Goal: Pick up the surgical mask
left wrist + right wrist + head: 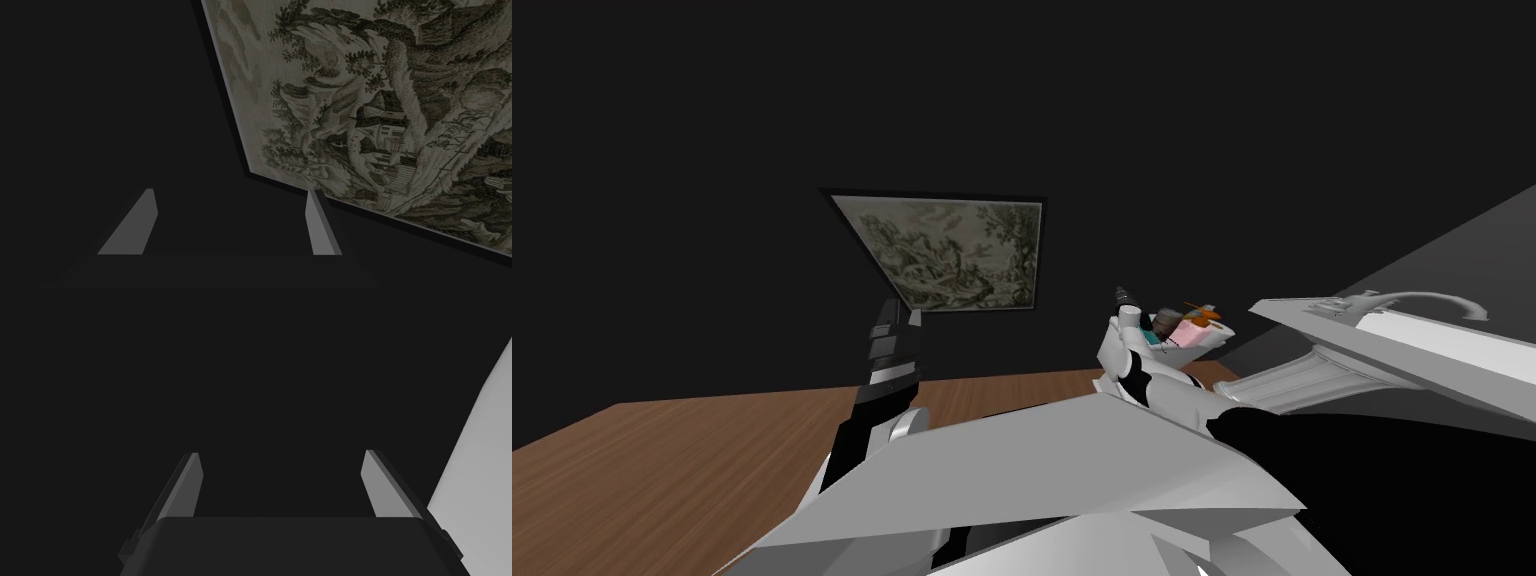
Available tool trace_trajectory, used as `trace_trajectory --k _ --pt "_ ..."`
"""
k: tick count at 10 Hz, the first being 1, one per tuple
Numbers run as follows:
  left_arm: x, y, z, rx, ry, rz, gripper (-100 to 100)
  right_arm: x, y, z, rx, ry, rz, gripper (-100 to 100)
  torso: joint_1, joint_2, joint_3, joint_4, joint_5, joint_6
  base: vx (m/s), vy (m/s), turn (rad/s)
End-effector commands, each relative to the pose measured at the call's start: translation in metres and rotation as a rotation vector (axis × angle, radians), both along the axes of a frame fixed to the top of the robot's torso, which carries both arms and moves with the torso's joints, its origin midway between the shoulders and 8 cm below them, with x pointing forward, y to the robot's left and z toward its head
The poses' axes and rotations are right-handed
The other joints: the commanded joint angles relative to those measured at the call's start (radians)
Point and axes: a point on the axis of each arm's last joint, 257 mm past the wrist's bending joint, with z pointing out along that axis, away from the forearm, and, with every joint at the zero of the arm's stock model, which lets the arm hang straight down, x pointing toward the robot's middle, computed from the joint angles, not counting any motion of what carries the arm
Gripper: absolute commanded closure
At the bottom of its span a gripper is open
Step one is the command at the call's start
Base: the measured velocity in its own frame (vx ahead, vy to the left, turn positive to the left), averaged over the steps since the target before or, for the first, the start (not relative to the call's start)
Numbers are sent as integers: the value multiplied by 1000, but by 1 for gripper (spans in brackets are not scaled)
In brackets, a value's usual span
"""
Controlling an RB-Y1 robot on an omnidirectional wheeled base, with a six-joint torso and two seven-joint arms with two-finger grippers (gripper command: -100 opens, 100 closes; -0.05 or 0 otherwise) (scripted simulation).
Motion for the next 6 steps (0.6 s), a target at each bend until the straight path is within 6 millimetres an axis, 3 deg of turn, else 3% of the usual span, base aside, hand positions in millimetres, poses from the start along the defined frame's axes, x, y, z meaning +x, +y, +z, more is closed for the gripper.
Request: trace_trajectory --k 1,2,4,6 --pt "0 0 0 0 0 0 0 12 9 5 -4 5 48 -100 0 0 0 0 0 0 -49 -50 -11" --pt "0 0 0 0 0 0 0 25 13 20 -34 16 86 -100 0 0 0 0 0 0 -68 -74 -21" --pt "0 0 0 0 0 0 0 31 20 17 -27 24 121 -100 -1 1 1 0 -1 0 -47 -36 1" --pt "0 0 0 0 0 0 0 53 38 30 -51 35 194 -100 0 1 0 0 0 0 -50 -39 -14"
